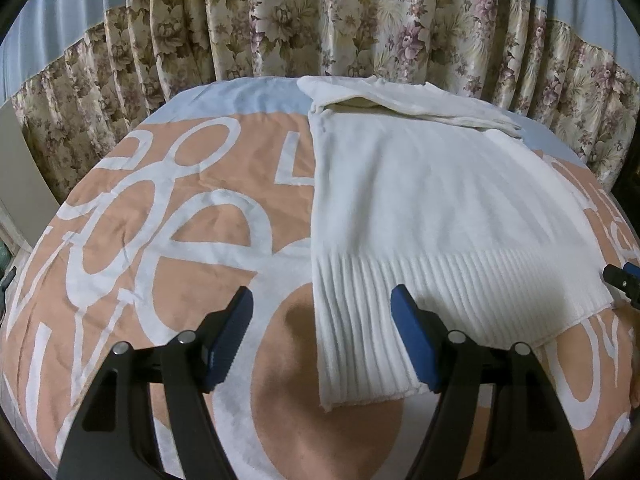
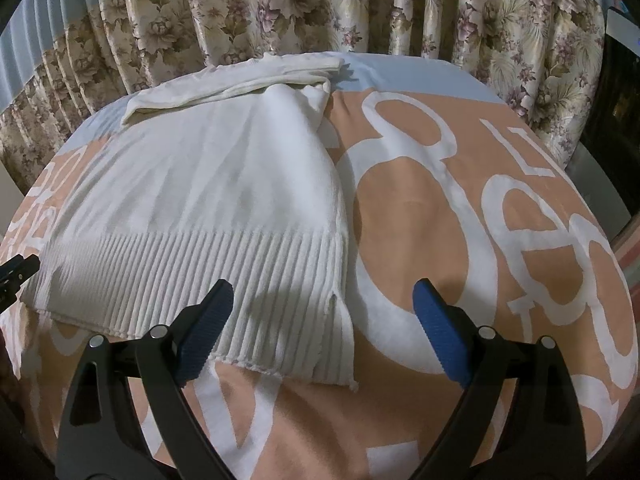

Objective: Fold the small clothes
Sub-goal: 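Lower the right gripper toward the ribbed hem of the sweater, then grasp the ribbed hem edge with the right gripper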

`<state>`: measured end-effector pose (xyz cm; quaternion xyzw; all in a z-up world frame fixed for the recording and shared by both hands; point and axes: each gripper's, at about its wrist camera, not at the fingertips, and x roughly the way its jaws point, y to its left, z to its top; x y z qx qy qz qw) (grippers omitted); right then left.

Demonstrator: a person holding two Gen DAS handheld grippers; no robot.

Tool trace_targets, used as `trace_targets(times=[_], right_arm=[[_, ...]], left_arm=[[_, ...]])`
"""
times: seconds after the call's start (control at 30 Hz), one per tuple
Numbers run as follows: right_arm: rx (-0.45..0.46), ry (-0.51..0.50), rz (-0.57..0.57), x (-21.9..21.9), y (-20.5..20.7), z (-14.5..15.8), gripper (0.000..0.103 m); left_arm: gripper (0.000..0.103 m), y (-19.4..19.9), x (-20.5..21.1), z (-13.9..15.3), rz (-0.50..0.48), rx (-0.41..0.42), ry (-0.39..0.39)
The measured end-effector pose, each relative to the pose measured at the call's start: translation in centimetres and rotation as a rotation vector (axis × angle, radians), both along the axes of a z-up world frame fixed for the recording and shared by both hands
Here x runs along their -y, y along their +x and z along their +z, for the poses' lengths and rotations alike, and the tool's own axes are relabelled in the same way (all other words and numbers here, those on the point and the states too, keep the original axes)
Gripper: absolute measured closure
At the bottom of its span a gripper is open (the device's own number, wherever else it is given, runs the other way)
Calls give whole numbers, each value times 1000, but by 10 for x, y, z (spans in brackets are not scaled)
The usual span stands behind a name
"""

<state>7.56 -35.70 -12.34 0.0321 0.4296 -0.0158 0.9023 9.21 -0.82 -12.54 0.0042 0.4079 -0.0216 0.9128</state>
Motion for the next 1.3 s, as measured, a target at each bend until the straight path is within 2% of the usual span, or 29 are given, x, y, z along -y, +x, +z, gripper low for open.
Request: trace_targets(times=[0.5,0.63,0.67,0.73,0.8,0.83,0.9,0.97,1.3], right_arm=[[-10,5,-5,2,2,-5,13],[-30,8,0,1,4,-9,18],[-42,12,4,0,5,-12,26],[-59,10,17,-3,7,-16,33],[-58,15,45,-7,7,-15,55],[-59,27,60,-9,8,-14,61],[-64,53,80,-12,9,-14,82],[-68,73,95,-17,10,-13,89],[-66,77,96,-19,10,-14,89]], left_arm=[[31,3,1,-7,-2,-11,-4],[31,3,2,-7,-2,-12,-3],[31,3,2,-8,-3,-14,-3],[31,4,2,-9,-4,-16,-5],[31,4,2,-10,-6,-16,-5],[31,4,2,-10,-5,-16,-4],[31,4,2,-10,-6,-18,-5],[31,4,3,-10,-4,-17,-6],[31,5,10,-13,-15,-27,-9]])
